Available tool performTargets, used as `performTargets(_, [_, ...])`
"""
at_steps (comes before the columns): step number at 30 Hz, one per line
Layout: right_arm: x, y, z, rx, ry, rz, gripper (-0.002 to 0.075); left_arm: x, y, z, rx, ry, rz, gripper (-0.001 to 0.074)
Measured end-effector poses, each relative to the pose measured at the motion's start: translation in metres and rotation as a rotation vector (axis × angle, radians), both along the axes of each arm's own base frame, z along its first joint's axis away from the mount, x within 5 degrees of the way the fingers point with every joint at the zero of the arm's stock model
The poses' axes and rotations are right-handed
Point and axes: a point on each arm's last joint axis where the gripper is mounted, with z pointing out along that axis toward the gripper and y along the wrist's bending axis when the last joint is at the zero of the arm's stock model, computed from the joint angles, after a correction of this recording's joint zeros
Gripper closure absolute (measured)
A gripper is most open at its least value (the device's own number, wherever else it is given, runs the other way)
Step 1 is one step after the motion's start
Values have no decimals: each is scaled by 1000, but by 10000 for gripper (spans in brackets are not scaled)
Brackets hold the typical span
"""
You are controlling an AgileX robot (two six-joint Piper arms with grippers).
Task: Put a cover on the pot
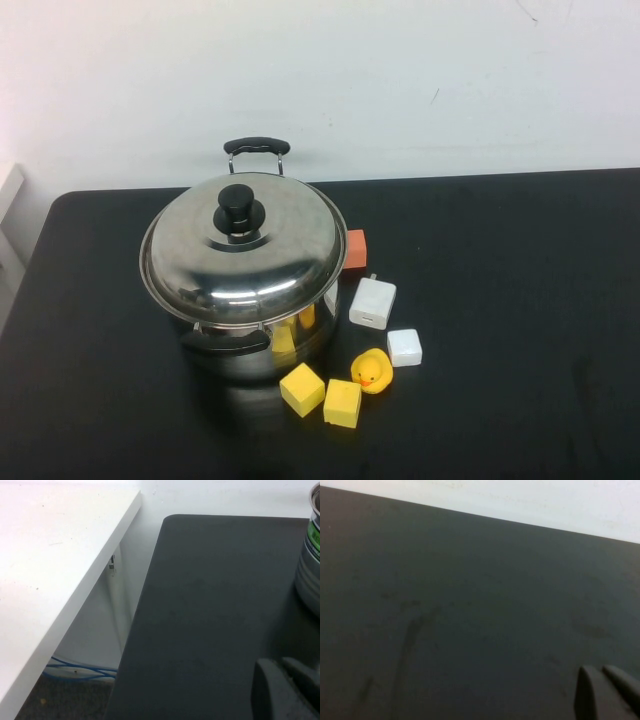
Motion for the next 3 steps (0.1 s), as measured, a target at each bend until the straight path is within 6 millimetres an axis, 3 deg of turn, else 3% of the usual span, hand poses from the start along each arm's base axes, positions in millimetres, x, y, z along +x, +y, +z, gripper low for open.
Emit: performTargets(3, [0,0,0,0,0,0,727,0,0,0,0,0,0,736])
